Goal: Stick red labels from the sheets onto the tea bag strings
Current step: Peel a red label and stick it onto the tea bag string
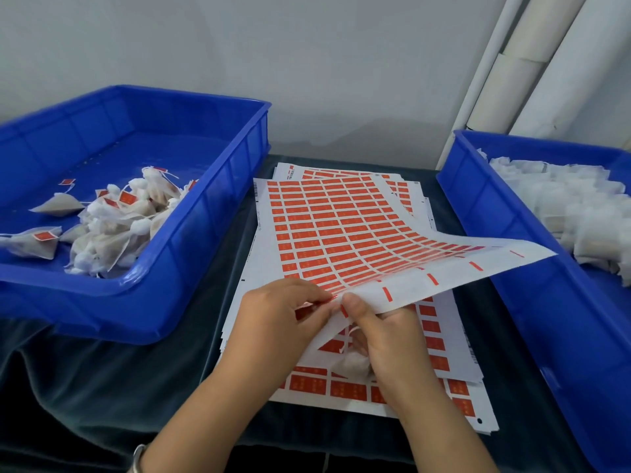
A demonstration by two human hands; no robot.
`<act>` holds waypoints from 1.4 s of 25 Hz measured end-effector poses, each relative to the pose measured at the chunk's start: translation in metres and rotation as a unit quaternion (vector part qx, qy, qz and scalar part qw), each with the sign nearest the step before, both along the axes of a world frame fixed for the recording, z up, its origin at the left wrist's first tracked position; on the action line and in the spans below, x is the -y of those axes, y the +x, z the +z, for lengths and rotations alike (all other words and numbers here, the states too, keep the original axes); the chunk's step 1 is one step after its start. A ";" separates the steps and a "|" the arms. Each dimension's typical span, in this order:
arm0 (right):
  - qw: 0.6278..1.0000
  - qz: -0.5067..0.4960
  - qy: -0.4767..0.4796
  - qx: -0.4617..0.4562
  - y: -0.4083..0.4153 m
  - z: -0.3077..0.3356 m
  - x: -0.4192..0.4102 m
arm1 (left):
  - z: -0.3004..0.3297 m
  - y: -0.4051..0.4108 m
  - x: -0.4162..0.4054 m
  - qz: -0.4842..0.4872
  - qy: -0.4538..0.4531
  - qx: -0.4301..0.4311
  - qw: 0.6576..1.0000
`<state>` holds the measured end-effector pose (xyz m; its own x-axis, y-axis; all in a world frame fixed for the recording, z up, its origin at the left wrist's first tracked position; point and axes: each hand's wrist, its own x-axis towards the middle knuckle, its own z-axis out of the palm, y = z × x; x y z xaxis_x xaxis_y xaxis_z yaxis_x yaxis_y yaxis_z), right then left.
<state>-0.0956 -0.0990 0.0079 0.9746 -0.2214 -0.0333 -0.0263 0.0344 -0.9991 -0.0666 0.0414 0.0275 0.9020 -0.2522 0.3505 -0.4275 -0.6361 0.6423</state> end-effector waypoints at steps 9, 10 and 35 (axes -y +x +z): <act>0.994 -0.012 -0.084 0.069 -0.002 -0.002 -0.001 | 0.001 0.004 -0.001 -0.011 -0.016 -0.035 0.999; 0.994 -0.013 -0.081 0.067 -0.002 -0.003 0.000 | 0.000 0.005 -0.001 -0.015 -0.011 -0.038 0.999; 0.995 -0.044 -0.052 0.079 -0.010 -0.008 0.001 | 0.000 -0.001 -0.006 -0.096 0.030 0.020 0.995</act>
